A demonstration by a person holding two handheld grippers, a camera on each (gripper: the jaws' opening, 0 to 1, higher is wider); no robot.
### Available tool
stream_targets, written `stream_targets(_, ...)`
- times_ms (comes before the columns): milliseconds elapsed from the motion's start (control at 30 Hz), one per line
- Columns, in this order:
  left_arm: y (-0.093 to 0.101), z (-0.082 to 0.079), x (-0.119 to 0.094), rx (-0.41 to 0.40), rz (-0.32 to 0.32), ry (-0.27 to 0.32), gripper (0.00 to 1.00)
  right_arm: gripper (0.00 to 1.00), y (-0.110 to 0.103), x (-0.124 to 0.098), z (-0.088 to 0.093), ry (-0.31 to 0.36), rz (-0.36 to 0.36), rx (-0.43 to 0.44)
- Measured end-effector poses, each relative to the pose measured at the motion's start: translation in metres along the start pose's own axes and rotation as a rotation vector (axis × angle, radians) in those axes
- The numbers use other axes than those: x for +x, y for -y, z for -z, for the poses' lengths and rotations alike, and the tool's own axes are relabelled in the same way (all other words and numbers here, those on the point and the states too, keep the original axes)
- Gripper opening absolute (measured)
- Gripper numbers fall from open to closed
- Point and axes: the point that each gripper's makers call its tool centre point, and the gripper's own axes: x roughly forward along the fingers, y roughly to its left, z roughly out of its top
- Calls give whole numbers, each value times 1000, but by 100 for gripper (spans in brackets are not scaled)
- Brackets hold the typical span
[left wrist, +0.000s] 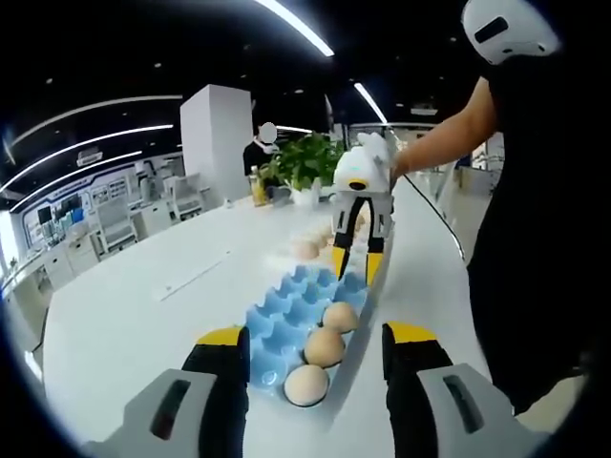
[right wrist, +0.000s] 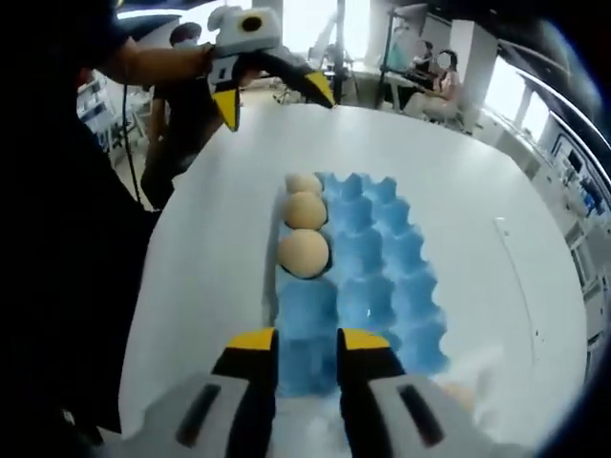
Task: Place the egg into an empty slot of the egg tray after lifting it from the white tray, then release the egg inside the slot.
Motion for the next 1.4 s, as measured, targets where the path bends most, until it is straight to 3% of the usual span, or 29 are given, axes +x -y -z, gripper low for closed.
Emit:
stream_targets(300, 1, -2, 0, 1, 5, 2, 57, 23, 4, -26, 44, -48, 57, 80)
stream_targets(833, 3, -9, 4, 17, 19, 9, 57, 23, 8, -63, 105, -123, 123, 174)
stream_targets(1400, 0, 1, 2, 13, 11, -16, 57, 23, 14, -115, 163, -242, 227, 222)
